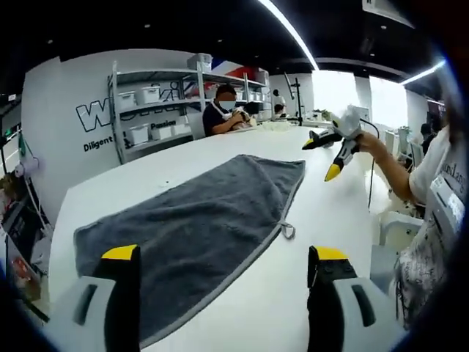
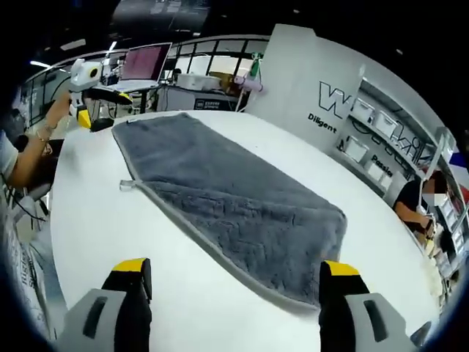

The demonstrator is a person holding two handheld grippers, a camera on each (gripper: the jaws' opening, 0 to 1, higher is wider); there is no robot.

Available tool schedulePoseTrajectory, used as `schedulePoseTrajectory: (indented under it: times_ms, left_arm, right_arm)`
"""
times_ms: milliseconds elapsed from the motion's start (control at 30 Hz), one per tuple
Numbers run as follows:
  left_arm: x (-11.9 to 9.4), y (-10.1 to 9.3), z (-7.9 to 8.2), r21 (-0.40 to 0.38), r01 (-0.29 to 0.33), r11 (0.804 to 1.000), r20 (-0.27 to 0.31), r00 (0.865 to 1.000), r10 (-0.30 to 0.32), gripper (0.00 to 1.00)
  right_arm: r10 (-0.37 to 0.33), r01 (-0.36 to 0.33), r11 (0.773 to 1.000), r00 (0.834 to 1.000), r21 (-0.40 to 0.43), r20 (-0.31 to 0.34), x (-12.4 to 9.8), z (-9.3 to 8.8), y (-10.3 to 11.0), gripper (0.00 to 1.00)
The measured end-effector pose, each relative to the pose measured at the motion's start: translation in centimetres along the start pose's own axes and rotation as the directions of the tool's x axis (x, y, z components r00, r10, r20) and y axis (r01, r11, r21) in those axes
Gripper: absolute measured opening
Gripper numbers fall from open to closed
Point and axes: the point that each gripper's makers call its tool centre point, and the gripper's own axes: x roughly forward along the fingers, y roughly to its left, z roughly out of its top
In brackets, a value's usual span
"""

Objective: Fold the towel on the table until its edges align and the towel forms a compact rectangular stack.

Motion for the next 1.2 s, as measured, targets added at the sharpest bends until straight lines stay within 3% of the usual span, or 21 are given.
schedulePoseTrajectory:
  times_ms: [167, 433, 667, 900, 1033, 1200]
  left_arm:
    - [-3.1, 0.9, -1.4, 0.005, -0.074, 0.997, -0.017, 0.997, 0.074, 0.99]
    - [-5.3, 0.8, -6.1, -0.032, -0.138, 0.990, -0.112, 0.985, 0.133, 0.99]
    - [-6.9, 0.7, -9.1, -0.087, -0.185, 0.979, -0.140, 0.975, 0.172, 0.99]
    - [-8.2, 2.4, -10.6, -0.119, -0.221, 0.968, -0.163, 0.966, 0.200, 0.99]
    - [-9.0, 3.6, -10.9, -0.123, -0.262, 0.957, -0.183, 0.954, 0.237, 0.98]
    - [-9.2, 4.3, -10.6, -0.150, -0.258, 0.954, -0.163, 0.959, 0.233, 0.98]
  right_arm:
    - [-0.020, 0.020, 1.000, 1.000, -0.002, -0.008, -1.3, -1.4, -0.8, 0.99]
    - [-0.023, 0.023, 1.000, 1.000, -0.015, -0.009, -3.1, -3.5, -1.0, 0.99]
    - [-0.017, 0.017, 1.000, 1.000, 0.009, -0.016, -3.8, -5.4, -0.7, 0.99]
    - [-0.012, 0.010, 0.999, 0.999, 0.053, 0.035, -4.1, -5.8, -1.5, 0.99]
    - [-0.006, 0.001, 0.996, 0.998, 0.091, 0.057, -4.2, -6.2, -2.2, 0.99]
    - [-0.017, 0.011, 0.995, 0.998, 0.103, 0.060, -4.5, -6.5, -3.1, 0.99]
